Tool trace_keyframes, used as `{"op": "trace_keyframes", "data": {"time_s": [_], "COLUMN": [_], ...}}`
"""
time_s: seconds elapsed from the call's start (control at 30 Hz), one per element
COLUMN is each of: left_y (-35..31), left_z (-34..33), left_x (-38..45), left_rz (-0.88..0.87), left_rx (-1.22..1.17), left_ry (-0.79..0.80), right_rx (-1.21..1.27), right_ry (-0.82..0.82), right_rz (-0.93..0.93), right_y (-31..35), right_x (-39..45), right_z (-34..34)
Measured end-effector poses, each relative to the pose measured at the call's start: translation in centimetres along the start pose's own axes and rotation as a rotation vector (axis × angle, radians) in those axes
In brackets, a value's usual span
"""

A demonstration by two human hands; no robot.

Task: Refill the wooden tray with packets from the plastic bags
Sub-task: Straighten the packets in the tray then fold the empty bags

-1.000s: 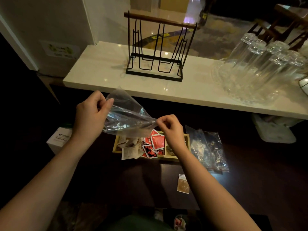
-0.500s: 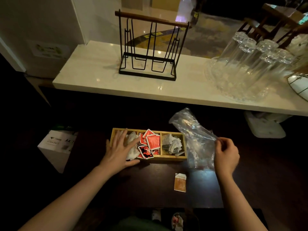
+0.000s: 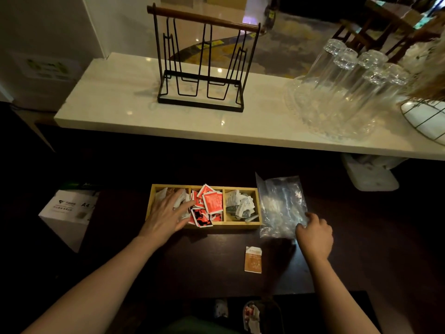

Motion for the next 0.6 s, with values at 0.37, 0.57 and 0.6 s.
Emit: {"op": "trace_keyframes", "data": {"time_s": [0.37, 0.57, 0.6], "left_y": [1.0, 1.7, 1.7], "left_z": [-0.5, -0.7, -0.7], "left_x": [0.9, 1.1, 1.0], "left_rz": [0.121, 0.156, 0.153], "left_rx": [0.022, 0.015, 0.020], "left_ry": [-0.064, -0.081, -0.076], "right_rx": [0.043, -0.019, -0.064], "right_ry": [-0.204, 0.326, 0.372], "right_rz": [0.729, 0.966, 0.972], "right_y": [13.2, 22.5, 23.2], "right_x": [-3.0, -7.0, -7.0], "right_z": [0.1, -8.1, -9.2]}}
Point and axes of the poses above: each hand's wrist, its own x-axis towards the middle knuckle, its own z-axis out of the back of the hand, y = z × x, the point moved 6 cm from there along x, towards the middle knuckle, and after that the axes turned 13 degrees about z, right-handed, at the moved point
